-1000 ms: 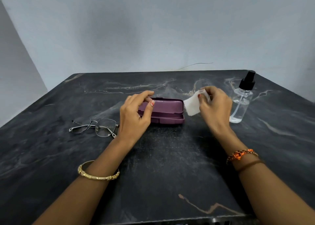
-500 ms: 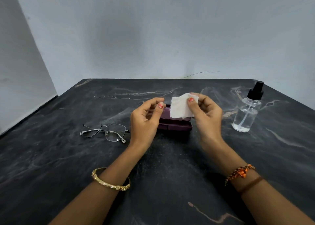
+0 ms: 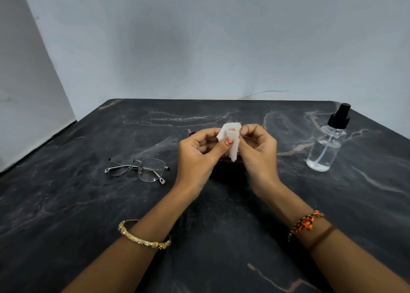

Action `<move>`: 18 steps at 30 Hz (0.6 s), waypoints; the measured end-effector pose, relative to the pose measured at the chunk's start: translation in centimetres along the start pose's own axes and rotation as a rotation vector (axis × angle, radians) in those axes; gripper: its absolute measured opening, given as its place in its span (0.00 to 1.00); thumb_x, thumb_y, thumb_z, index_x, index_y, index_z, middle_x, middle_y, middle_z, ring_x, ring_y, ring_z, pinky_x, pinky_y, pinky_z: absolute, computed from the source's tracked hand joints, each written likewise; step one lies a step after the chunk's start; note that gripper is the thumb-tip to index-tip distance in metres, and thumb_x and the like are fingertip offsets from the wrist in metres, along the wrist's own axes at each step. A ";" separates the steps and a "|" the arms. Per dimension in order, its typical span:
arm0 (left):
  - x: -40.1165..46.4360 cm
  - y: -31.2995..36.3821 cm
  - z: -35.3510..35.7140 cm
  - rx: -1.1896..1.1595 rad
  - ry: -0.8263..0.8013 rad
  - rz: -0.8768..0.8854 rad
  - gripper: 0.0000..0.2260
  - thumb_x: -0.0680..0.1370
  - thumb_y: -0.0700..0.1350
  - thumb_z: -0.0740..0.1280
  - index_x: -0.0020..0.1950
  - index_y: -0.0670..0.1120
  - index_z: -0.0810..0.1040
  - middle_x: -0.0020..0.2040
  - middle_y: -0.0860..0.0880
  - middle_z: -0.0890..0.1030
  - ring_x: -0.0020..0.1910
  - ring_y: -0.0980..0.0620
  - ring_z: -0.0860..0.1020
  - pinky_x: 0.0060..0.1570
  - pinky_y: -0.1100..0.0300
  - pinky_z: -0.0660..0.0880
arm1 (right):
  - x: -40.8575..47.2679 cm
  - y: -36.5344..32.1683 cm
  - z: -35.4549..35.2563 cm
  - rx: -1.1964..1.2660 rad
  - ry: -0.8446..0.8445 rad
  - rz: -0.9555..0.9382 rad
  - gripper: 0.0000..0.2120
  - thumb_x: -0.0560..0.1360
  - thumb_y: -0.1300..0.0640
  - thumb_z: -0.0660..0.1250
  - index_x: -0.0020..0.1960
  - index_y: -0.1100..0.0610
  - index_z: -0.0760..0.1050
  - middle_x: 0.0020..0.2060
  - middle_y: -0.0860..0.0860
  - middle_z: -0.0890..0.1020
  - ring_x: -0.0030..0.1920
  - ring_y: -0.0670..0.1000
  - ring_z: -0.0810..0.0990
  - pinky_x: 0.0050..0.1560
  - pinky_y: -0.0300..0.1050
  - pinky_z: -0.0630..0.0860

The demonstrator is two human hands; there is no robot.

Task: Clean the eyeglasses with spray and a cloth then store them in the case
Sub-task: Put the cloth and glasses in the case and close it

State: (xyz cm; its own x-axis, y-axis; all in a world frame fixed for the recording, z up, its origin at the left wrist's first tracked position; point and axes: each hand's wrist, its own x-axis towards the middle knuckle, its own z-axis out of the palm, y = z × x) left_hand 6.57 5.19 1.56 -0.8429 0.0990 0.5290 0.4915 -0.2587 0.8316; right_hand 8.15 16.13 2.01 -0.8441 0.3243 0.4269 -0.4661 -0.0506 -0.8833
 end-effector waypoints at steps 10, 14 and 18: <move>0.4 0.0 -0.5 0.025 0.136 0.063 0.09 0.70 0.36 0.70 0.40 0.50 0.80 0.34 0.57 0.84 0.35 0.58 0.81 0.35 0.67 0.77 | -0.6 -0.7 0.3 -0.146 -0.176 -0.069 0.08 0.71 0.47 0.65 0.43 0.48 0.81 0.48 0.54 0.81 0.52 0.57 0.79 0.56 0.61 0.75; 0.5 0.1 -0.7 0.029 0.137 0.052 0.09 0.70 0.35 0.69 0.40 0.50 0.80 0.35 0.57 0.84 0.37 0.59 0.81 0.36 0.68 0.77 | -0.5 -0.7 0.0 -0.111 -0.149 -0.062 0.05 0.72 0.55 0.66 0.43 0.53 0.80 0.49 0.54 0.80 0.52 0.55 0.78 0.56 0.58 0.75; 1.0 0.5 -1.1 0.037 0.228 0.015 0.09 0.72 0.37 0.68 0.39 0.51 0.80 0.31 0.58 0.83 0.32 0.62 0.78 0.31 0.69 0.75 | 0.2 -0.9 -0.7 -0.083 -0.015 0.027 0.08 0.75 0.60 0.64 0.38 0.55 0.79 0.37 0.50 0.80 0.41 0.48 0.77 0.44 0.48 0.75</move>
State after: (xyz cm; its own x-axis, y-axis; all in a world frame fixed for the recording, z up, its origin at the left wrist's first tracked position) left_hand 5.67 4.07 2.31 -0.8613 -0.1251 0.4925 0.5081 -0.2230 0.8320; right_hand 8.63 16.92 2.73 -0.8604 0.3093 0.4050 -0.4201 0.0194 -0.9073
